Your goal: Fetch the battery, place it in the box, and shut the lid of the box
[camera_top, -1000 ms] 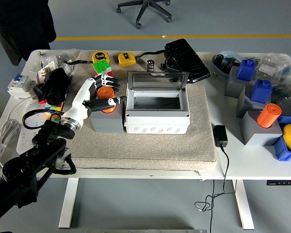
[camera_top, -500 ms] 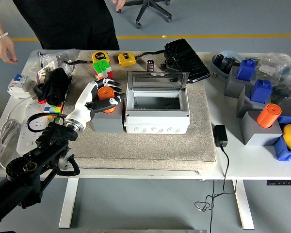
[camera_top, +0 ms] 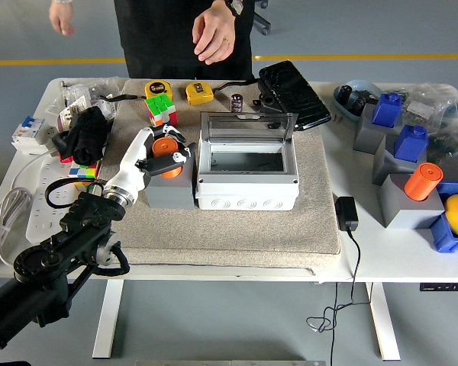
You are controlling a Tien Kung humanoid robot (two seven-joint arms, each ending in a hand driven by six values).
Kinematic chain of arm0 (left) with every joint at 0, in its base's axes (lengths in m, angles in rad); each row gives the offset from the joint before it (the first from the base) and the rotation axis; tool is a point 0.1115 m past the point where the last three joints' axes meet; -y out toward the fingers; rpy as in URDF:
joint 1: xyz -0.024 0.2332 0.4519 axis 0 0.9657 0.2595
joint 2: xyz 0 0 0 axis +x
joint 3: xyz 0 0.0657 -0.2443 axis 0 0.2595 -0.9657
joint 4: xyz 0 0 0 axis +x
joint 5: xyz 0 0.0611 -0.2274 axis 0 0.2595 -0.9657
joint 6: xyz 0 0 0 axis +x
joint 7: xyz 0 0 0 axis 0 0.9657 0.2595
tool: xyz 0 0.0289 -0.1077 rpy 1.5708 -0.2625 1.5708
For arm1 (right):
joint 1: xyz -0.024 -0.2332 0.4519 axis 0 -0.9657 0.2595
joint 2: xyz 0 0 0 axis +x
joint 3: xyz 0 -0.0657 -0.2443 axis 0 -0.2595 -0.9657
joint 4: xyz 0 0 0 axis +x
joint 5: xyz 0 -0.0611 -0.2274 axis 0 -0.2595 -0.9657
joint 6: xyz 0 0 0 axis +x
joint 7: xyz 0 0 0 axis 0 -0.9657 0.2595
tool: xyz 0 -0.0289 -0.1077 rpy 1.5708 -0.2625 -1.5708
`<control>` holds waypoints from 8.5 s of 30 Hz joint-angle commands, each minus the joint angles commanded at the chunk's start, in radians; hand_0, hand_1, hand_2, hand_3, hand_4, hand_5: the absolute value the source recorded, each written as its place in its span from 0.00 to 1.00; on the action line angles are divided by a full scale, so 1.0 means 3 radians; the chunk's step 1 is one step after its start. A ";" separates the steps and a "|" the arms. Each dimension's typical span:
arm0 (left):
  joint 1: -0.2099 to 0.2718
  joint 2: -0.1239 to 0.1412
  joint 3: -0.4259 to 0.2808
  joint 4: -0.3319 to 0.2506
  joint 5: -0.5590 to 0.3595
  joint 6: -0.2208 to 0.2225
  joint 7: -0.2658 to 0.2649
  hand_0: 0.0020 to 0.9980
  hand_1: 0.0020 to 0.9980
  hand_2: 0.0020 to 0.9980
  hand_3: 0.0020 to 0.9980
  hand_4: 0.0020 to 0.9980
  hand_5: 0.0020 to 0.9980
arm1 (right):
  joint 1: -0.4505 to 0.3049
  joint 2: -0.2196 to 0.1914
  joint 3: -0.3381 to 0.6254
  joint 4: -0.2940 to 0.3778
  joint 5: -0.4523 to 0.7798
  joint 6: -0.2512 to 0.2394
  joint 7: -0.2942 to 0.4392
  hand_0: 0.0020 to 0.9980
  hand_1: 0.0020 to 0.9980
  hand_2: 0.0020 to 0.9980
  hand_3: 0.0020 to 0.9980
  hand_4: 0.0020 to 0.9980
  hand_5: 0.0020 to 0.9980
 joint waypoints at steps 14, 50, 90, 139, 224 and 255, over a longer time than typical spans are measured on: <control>-0.0048 -0.0039 0.0032 -0.0011 -0.0074 -0.0021 -0.0043 0.21 0.12 0.15 0.16 0.00 0.00 | 0.0015 0.0014 0.0028 0.0000 0.0004 0.0002 0.0006 0.63 0.64 0.66 0.59 0.99 0.54; -0.0977 0.0089 0.1503 -0.0661 0.1503 0.0425 0.0394 0.20 0.10 0.14 0.20 0.00 0.00 | 0.0041 -0.0018 0.0007 -0.0005 0.0031 -0.0006 0.0013 0.63 0.64 0.66 0.59 0.99 0.54; -0.1623 -0.0415 0.2129 0.0418 0.1600 0.0683 0.1401 0.27 0.25 0.27 0.32 0.50 0.00 | 0.0066 -0.0056 -0.0071 0.0033 0.0042 -0.0026 0.0018 0.62 0.64 0.66 0.59 0.99 0.54; -0.1343 -0.0415 0.1287 -0.0407 0.1186 0.0961 0.0695 0.69 0.69 0.65 0.63 0.97 0.53 | 0.0060 -0.0040 -0.0006 0.0054 0.0021 -0.0031 0.0032 0.63 0.64 0.66 0.59 0.99 0.54; 0.0155 0.0244 -0.0858 -0.1004 -0.0074 0.0075 0.0775 0.74 0.73 0.71 0.67 0.92 0.54 | 0.0035 -0.0010 -0.0013 -0.0016 0.0101 -0.0025 0.0072 0.62 0.64 0.66 0.59 0.99 0.53; 0.0284 0.0310 -0.1337 -0.1019 0.0002 -0.0047 0.0795 0.73 0.70 0.70 0.67 0.94 0.55 | 0.0121 0.0015 -0.0099 -0.0021 0.0098 -0.0037 0.0036 0.62 0.64 0.66 0.58 0.99 0.54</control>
